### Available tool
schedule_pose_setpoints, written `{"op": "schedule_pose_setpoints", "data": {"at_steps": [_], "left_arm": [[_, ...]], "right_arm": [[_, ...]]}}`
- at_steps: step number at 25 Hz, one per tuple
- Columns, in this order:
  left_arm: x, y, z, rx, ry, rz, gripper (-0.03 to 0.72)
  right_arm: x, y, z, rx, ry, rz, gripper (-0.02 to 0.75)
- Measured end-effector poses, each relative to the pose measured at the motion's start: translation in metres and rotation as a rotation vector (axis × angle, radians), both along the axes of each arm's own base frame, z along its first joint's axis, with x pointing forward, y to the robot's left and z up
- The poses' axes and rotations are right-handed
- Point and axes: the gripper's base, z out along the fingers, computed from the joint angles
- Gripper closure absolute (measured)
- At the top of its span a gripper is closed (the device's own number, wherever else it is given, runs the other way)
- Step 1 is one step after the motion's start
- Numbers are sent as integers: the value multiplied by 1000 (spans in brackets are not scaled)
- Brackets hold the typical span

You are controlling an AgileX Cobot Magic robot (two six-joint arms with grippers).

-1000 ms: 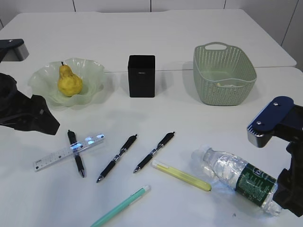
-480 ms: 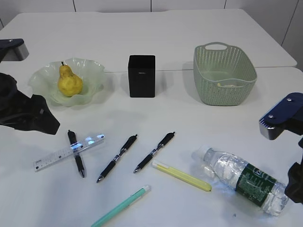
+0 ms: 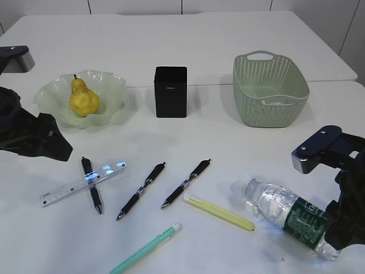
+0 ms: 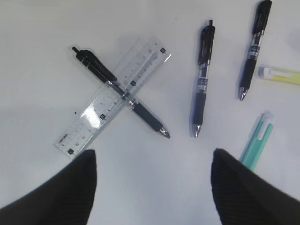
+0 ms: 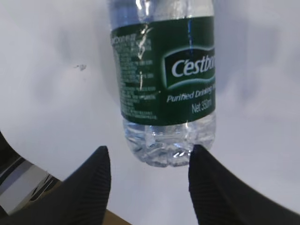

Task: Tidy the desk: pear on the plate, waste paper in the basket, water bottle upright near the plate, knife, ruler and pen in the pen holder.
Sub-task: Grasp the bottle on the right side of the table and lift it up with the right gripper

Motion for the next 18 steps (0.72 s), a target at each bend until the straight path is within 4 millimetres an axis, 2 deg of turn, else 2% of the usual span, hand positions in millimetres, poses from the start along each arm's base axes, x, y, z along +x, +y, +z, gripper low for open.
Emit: {"op": "schedule_pose_setpoints", "data": {"at_steps": [9,18], "left_arm": [[0,0,0,-3,-5,3,151],[1,0,1,-5,-10,5,151]], "right_arm": [[10,-5,8,-68,-56,57,313],[9,-9,8,-117,-31,79,313]]}}
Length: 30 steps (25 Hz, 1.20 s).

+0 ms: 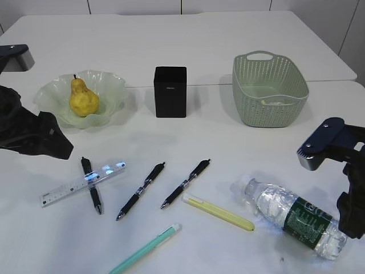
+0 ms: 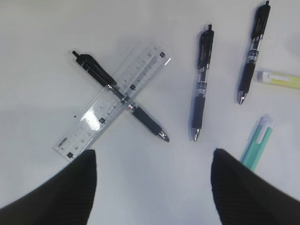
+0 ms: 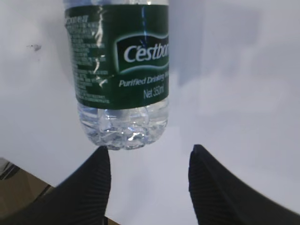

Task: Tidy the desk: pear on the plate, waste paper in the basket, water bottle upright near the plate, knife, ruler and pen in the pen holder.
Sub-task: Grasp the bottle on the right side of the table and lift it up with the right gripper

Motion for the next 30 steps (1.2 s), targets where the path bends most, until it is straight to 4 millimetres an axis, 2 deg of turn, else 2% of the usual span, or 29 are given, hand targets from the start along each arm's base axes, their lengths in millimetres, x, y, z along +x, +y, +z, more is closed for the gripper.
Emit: {"op": "schedule_pose_setpoints", "data": {"at_steps": [5,6,8,10,30], "left_arm": [[0,0,0,0,0,0,151],[0,0,0,0,0,0,151],[0,0,0,0,-1,0,151],[0,0,0,0,-2,1,151],[0,0,0,0,-4,1,151]], "right_arm": [[-1,5,0,60,11,-46,276],[-1,7,1,76,11,-56,221],[0,8,1,86,2,-60,163],[0,8,1,86,0,-58,139],[12,14,-30,106,73,11,129]]}}
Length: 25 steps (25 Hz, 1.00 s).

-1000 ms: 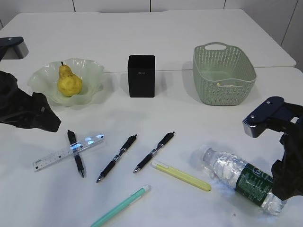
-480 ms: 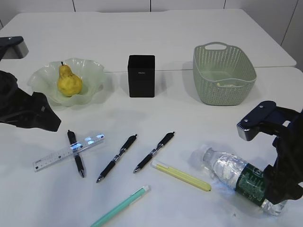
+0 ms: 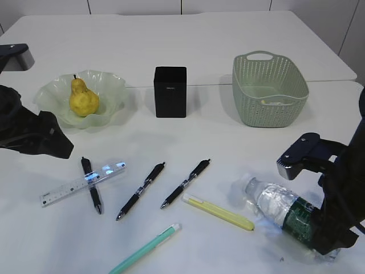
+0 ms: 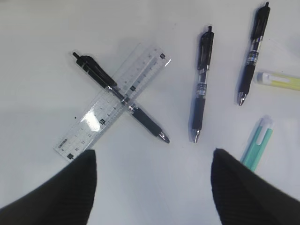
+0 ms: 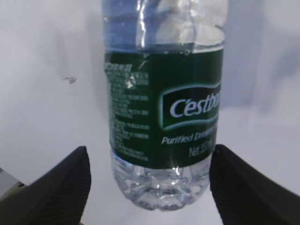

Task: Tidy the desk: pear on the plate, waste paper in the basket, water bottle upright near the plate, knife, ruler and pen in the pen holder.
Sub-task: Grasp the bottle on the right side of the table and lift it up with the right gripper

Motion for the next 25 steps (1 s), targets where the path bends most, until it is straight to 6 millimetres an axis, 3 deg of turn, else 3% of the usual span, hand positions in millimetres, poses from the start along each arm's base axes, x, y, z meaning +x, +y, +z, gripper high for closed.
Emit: {"op": "schedule_pose_setpoints", "data": {"at_steps": [8,15,25], "left_arm": [[0,0,0,0,0,0,151],[0,0,0,0,0,0,151],[0,0,0,0,0,0,151]], "right_arm": [[3,-2,-7,2,1,0,130],[-6,-11,-19,6,10,-38,130],[-1,-9,-20,23,-30,-47,132]]}}
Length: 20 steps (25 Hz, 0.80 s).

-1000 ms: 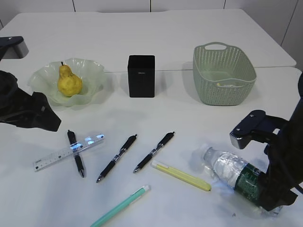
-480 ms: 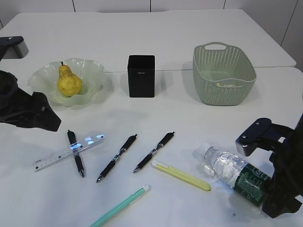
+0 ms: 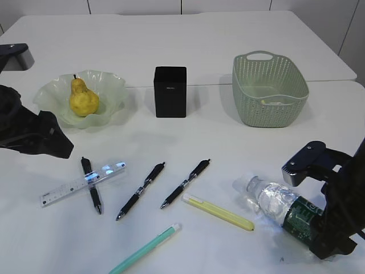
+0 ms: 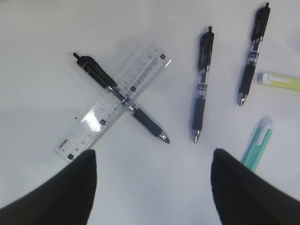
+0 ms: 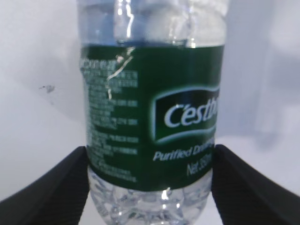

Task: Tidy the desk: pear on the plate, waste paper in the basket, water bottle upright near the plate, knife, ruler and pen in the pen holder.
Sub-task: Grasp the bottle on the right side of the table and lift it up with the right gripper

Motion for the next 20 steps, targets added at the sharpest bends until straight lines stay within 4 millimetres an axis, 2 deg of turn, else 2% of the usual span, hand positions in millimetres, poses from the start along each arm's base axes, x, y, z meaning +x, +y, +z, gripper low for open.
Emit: {"op": "schedule_pose_setpoints", "data": {"at_steps": [13,18,20], "left_arm": [[0,0,0,0,0,0,151],[0,0,0,0,0,0,151],[0,0,0,0,0,0,151]], "right_arm": [[2,1,-5,5,-4,-3,144],[3,2,-9,13,14,-15,256],[3,2,-9,13,13,-13,268]]}}
